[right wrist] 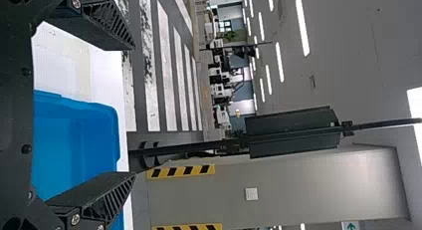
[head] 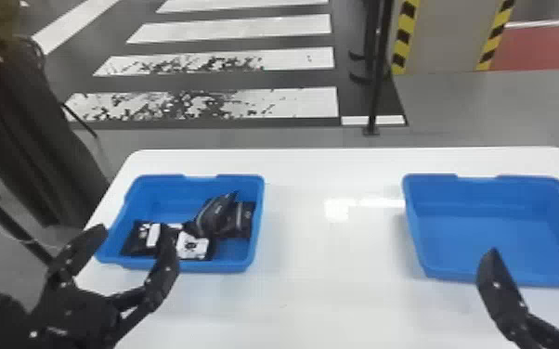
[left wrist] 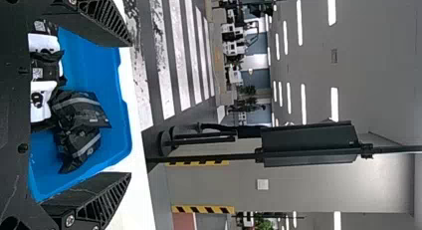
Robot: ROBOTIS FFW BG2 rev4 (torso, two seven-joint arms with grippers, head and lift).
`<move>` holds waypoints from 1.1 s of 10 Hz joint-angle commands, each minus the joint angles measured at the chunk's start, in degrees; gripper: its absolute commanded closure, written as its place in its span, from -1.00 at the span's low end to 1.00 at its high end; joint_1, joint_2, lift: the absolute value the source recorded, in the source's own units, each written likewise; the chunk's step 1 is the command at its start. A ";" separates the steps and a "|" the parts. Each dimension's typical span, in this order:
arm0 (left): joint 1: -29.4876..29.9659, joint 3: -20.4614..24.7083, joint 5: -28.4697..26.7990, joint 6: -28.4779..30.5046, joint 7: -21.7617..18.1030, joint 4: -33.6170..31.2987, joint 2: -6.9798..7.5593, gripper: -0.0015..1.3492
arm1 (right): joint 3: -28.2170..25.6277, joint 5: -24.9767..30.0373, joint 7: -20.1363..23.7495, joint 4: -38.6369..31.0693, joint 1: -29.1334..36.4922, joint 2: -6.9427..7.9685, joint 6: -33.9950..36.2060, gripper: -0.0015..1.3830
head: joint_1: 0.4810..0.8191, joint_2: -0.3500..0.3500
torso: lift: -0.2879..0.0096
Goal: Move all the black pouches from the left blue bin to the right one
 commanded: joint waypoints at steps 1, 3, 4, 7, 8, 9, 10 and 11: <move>-0.13 0.00 -0.02 0.01 -0.09 0.01 0.00 -0.84 | 0.02 0.00 0.00 0.00 -0.08 -0.06 0.00 -0.82 | 0.27 0.36 | -0.01; 0.01 0.00 -0.02 0.01 -0.09 0.01 0.00 -0.84 | 0.02 0.00 0.00 0.00 -0.08 0.03 -0.14 -0.82 | 0.27 0.36 | -0.01; 0.01 0.00 -0.02 0.01 -0.09 0.01 0.00 -0.84 | 0.02 0.00 0.00 0.00 -0.08 0.03 -0.14 -0.82 | 0.27 0.36 | -0.01; 0.01 0.00 0.09 -0.13 -0.09 0.15 0.00 -0.84 | 0.02 -0.11 0.00 0.00 -0.08 0.03 -0.14 -0.82 | 0.27 0.36 | -0.01; 0.01 0.00 0.09 -0.13 -0.09 0.15 0.00 -0.84 | 0.02 -0.11 0.09 0.00 0.06 0.03 -0.14 -0.82 | 0.27 0.36 | -0.01; 0.01 0.00 0.09 -0.13 -0.09 0.15 0.00 -0.84 | 0.02 -0.11 0.00 0.14 -0.08 0.03 -0.14 -0.82 | 0.27 0.36 | -0.01; 0.01 0.11 0.09 -0.13 -0.09 0.15 0.00 -0.84 | 0.02 -0.23 0.00 0.14 -0.08 0.03 -0.14 -0.82 | 0.27 0.36 | -0.01; 0.01 0.11 0.09 -0.13 -0.09 0.15 0.00 -0.84 | 0.02 -0.23 0.00 0.14 0.06 0.03 -0.14 -0.82 | 0.27 0.37 | -0.01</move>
